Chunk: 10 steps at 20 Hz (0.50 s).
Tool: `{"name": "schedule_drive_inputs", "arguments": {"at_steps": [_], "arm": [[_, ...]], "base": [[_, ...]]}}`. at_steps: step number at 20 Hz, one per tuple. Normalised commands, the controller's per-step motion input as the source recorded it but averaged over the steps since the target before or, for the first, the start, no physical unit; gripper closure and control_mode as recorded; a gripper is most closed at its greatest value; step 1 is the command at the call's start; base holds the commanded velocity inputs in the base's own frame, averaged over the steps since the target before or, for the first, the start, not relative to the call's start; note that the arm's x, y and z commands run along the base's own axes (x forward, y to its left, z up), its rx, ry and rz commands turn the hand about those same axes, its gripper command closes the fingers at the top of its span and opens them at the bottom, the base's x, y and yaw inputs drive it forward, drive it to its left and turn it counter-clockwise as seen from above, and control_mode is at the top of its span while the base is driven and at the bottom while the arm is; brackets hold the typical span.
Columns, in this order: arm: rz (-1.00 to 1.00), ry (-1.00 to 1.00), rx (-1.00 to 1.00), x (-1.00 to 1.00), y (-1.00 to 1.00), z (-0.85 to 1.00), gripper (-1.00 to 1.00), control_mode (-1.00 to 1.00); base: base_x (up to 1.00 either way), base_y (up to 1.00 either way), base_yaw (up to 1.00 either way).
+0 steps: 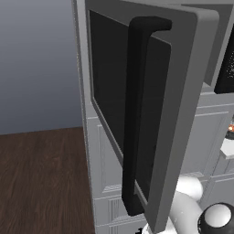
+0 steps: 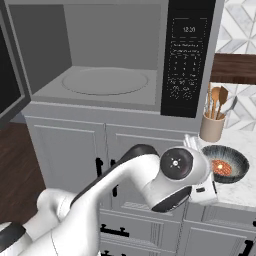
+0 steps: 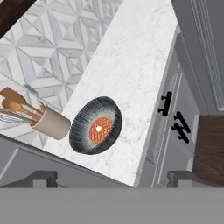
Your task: Open the microwave, place the bowl with waffle inside the microwave, then close the microwave door and turn it on.
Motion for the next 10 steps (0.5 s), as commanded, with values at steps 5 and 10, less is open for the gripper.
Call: {"name": "schedule_drive_inputs", "arguments": {"at_steps": [5, 10], "arm": [[-0.01, 0.02, 0.01, 0.08, -0.09, 0.00, -1.00, -1.00], [0.00, 0.04, 0.12, 0.36, -0.43, -0.11, -1.00, -1.00]], "base": [[0.00, 0.00, 0.00], [0.00, 0.00, 0.00]]}}
